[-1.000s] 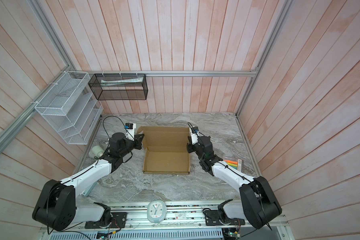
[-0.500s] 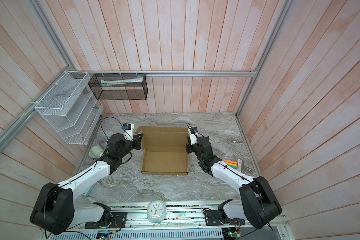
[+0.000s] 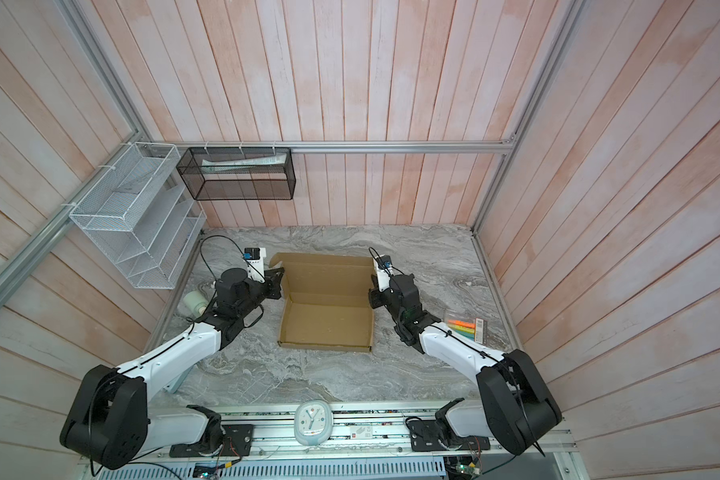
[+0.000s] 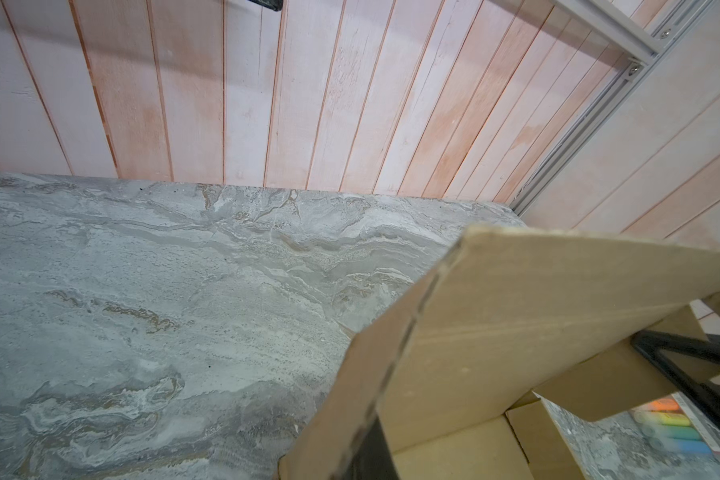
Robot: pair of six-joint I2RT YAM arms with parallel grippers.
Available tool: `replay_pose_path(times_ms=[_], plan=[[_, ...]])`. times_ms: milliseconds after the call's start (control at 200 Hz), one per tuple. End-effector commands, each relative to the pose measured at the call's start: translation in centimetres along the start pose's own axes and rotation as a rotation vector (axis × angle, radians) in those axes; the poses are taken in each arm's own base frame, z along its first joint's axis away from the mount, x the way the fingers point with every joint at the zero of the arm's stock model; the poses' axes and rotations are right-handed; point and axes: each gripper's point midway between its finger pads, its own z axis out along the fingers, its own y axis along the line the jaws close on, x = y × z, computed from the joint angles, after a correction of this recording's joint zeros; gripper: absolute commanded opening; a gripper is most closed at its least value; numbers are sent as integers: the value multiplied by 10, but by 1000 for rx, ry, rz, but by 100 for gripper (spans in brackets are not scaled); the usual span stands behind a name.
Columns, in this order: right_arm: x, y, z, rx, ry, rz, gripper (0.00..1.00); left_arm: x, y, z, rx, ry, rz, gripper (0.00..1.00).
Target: Fold the paper box
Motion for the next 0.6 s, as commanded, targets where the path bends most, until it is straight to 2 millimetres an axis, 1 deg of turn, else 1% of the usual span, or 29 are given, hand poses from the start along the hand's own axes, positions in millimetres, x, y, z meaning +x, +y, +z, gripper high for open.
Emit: replay_pose_path(times_ms=[0, 205, 450, 530, 595], plan=[[-10, 15, -4, -50, -34, 15, 2, -1, -17, -3, 70, -24, -3, 0], [-8, 15, -5, -42, -18, 8, 13, 0, -17, -4, 68, -24, -3, 0], [-17, 11, -9, -18, -41, -2, 15, -1, -14, -6, 53, -29, -1, 0], [-17, 11, -9, -16, -40, -4, 17, -1, -13, -7, 47, -29, 2, 0], [-17, 9, -10, -10, -42, -3, 20, 0, -13, -7, 43, -29, 2, 0]])
